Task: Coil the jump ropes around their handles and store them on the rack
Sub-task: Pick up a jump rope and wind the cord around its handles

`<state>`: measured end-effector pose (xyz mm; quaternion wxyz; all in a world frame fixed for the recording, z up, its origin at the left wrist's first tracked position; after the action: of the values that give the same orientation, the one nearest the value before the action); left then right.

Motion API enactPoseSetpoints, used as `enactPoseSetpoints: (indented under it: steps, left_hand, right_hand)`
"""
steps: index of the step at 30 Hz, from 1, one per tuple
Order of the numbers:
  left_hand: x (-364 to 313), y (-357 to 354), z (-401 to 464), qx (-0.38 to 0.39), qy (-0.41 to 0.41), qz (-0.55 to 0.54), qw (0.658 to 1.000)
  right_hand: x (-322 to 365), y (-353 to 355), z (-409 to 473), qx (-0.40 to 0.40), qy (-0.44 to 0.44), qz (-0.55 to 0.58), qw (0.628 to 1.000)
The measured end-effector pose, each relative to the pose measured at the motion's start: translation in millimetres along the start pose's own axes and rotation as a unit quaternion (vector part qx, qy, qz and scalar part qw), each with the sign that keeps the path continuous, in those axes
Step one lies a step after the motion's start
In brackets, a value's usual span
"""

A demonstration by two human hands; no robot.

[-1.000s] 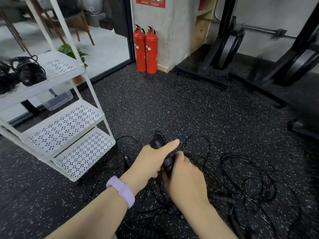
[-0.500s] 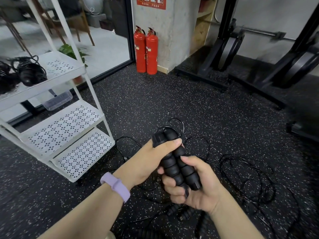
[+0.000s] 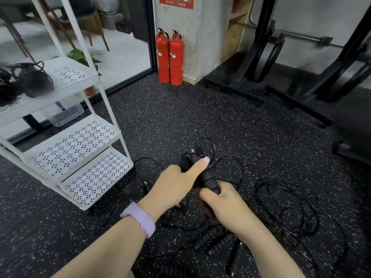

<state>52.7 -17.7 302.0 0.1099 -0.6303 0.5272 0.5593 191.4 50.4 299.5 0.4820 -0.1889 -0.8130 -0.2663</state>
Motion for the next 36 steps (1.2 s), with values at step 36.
enactPoseSetpoints:
  steps: [36]
  left_hand:
    - [-24, 14, -8, 0.079, -0.155, 0.162, 0.971]
  right_hand:
    - [5, 25, -12, 0.096, 0.033, 0.264, 0.959]
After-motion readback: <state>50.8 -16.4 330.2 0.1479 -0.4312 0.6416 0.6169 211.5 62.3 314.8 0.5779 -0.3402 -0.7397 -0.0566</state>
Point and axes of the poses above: each hand's wrist, its own z-axis towards the middle knuckle, its own y-axis out of the back of the hand, x = y × z, the point moved 4 cm from there along z, towards the middle knuckle, and after that the axes turned 1 degree about -y, right-handed, at the moved point
